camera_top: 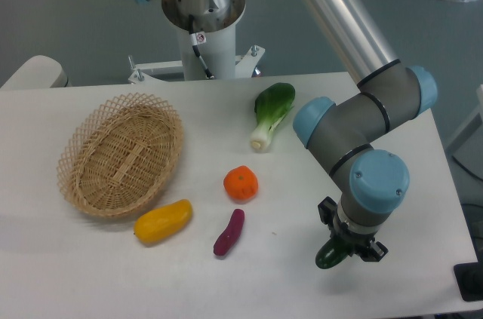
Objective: Place the cucumber in the basket
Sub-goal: 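Lower the gripper and close it around the green cucumber, then lift the cucumber and carry it over the wicker basket, then lower the cucumber into the basket and open the gripper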
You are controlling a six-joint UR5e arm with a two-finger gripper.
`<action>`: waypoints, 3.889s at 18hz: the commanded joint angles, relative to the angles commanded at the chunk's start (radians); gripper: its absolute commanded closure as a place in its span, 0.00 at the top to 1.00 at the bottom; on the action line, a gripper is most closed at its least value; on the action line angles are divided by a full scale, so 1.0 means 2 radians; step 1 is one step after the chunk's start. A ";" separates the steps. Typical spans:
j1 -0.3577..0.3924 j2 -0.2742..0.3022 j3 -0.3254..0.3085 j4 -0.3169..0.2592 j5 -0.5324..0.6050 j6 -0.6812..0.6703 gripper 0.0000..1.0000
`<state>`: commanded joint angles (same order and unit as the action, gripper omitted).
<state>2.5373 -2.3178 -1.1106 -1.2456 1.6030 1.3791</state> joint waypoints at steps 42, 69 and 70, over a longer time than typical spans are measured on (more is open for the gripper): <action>-0.228 0.263 -0.349 0.004 -0.055 -0.158 0.10; -0.239 0.204 -0.298 0.054 -0.051 -0.229 1.00; -0.232 0.203 -0.287 0.054 -0.051 -0.229 1.00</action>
<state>2.0738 -1.9113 -1.6845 -1.1382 1.5018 0.9219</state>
